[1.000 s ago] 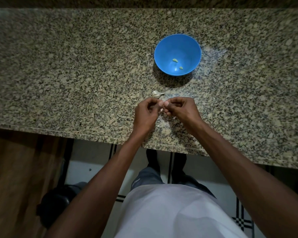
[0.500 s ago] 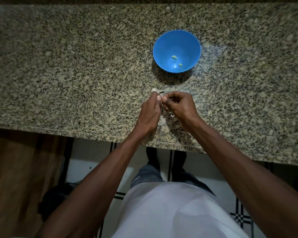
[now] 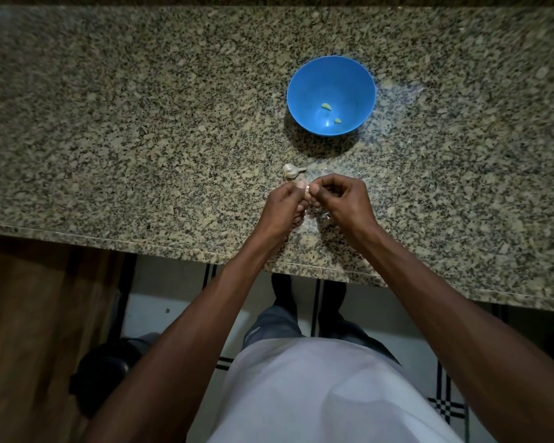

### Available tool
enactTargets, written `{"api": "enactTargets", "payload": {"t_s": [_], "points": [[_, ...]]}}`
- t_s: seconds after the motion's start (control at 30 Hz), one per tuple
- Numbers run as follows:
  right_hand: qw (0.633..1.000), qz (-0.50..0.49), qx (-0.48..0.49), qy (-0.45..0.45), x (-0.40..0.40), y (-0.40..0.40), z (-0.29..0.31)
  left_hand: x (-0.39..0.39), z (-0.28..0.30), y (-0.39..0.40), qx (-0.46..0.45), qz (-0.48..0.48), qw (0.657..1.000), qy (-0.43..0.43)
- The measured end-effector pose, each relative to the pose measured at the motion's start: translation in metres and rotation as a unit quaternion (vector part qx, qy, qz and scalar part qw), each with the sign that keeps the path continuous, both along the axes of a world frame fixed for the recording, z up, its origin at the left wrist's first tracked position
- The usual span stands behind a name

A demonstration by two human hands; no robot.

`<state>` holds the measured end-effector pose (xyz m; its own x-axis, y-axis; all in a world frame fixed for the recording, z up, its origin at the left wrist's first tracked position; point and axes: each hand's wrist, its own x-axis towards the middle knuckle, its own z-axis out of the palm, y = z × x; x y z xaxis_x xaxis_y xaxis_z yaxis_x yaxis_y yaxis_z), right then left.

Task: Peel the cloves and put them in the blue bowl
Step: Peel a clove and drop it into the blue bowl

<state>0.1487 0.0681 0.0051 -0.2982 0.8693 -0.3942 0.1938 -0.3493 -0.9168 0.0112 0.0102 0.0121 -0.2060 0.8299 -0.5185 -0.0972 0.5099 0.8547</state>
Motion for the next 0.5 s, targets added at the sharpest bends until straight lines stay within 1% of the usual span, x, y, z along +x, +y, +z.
{"api": "enactTargets", "payload": {"t_s": [0.1,0.17,0.27,0.33,0.4,0.5], "points": [[0.995,-0.004,-0.095,0.039,0.002,0.001,0.003,-0.003,0.000,-0.007,0.032,-0.029,0.996,0.079],[0.993,0.007,-0.117,0.027,0.003,0.002,0.003,-0.006,0.000,-0.010,0.047,-0.055,0.987,0.142],[0.989,0.011,-0.145,-0.001,0.004,0.004,0.004,-0.011,0.002,-0.010,0.078,-0.078,0.956,0.273],[0.984,0.007,-0.177,-0.018,0.003,0.005,0.005,-0.015,0.001,-0.009,0.113,-0.091,0.933,0.329],[0.976,0.000,-0.216,-0.018,0.002,0.007,0.006,-0.018,0.000,-0.007,0.133,-0.097,0.925,0.344],[0.968,-0.015,-0.252,0.004,-0.001,0.008,0.006,-0.020,-0.001,-0.007,0.131,-0.076,0.938,0.311]]}}
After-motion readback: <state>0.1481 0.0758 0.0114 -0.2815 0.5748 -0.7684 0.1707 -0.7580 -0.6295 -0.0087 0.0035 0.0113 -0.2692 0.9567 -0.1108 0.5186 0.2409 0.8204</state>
